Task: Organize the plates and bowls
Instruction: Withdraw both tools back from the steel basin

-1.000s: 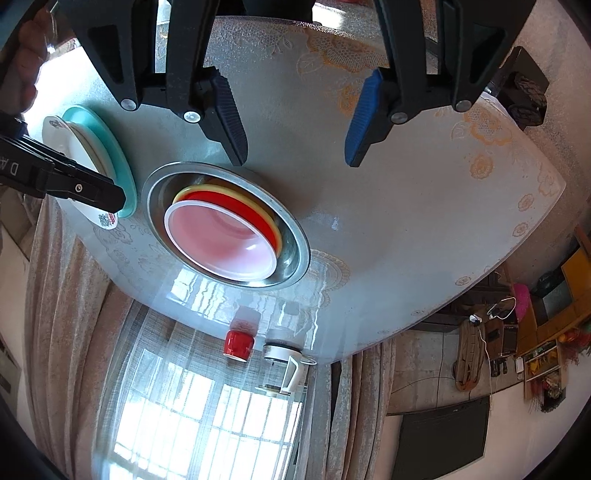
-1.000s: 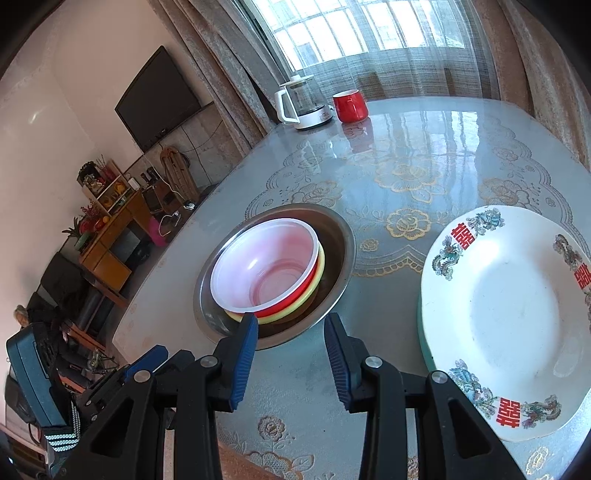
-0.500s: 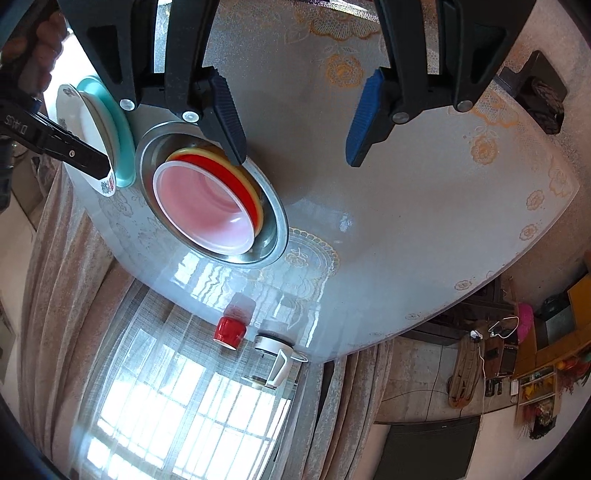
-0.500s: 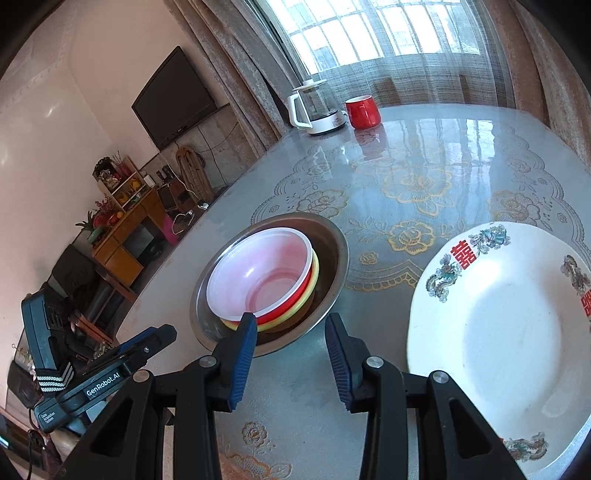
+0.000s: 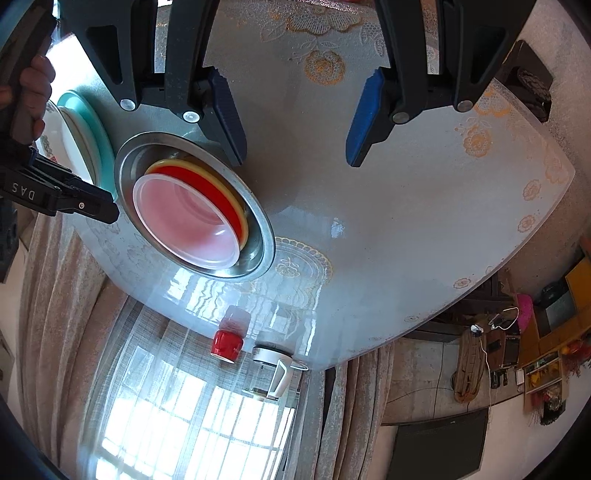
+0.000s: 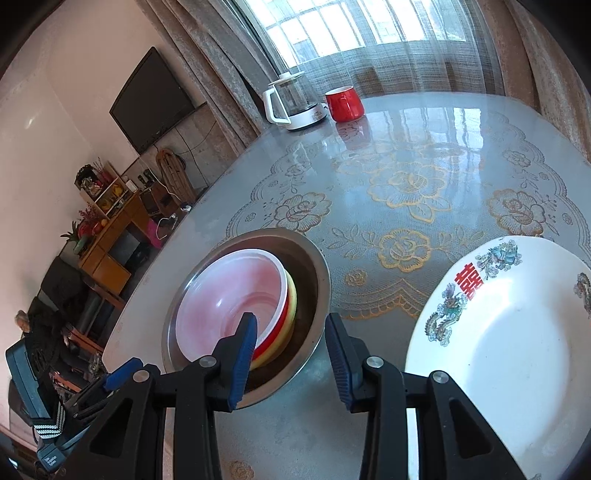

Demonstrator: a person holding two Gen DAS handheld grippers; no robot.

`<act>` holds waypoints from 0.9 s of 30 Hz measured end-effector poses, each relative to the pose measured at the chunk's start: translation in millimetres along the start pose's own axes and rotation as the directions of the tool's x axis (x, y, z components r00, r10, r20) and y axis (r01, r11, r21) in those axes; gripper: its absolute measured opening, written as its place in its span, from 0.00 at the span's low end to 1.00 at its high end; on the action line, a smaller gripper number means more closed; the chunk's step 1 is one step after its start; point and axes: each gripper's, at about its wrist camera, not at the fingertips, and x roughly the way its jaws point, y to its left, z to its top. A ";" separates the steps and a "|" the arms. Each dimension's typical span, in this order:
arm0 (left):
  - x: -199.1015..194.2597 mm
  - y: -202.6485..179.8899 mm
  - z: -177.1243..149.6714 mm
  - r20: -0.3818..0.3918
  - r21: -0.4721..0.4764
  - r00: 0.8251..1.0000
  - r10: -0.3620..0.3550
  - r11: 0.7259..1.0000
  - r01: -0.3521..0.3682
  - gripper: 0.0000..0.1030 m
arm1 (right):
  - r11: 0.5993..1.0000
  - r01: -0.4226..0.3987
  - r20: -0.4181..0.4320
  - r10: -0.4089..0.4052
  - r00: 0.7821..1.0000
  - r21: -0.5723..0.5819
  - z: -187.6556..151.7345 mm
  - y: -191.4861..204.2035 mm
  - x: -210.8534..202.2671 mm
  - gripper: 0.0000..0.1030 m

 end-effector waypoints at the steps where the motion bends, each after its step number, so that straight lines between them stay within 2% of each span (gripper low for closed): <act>1: -1.1 1.0 0.1 0.005 -0.003 1.000 0.002 1.000 -0.002 0.55 | 1.000 -0.004 -0.001 0.004 1.000 -0.004 0.4 1.3 1.4 0.38; 6: -8.2 7.5 -0.9 0.025 0.011 1.000 0.017 1.000 -0.017 0.54 | 1.000 -0.007 -0.001 0.007 1.000 0.029 0.3 1.5 6.5 0.38; 10: -6.7 12.4 -0.9 0.018 -0.020 1.000 0.002 1.000 -0.001 0.53 | 1.000 -0.004 0.012 0.004 1.000 0.025 -1.6 3.4 -0.9 0.38; 14: -5.1 11.1 1.3 0.014 -0.014 1.000 0.015 1.000 -0.015 0.53 | 1.000 0.012 0.022 -0.012 1.000 0.017 -1.8 4.0 -7.1 0.38; 18: -4.2 12.0 4.5 -0.001 -0.022 1.000 0.008 1.000 -0.008 0.48 | 0.998 0.046 0.022 -0.046 0.999 0.031 -3.6 -2.6 -12.0 0.37; 21: -4.4 10.9 7.5 -0.009 -0.027 1.000 0.010 1.000 -0.010 0.48 | 0.997 0.066 0.029 -0.068 0.997 0.043 -3.6 -11.6 -17.6 0.30; 27: -2.5 8.7 16.7 -0.015 -0.049 1.000 -0.005 0.999 0.004 0.48 | 0.996 0.079 0.022 -0.080 0.997 0.033 -4.6 -18.3 -22.4 0.27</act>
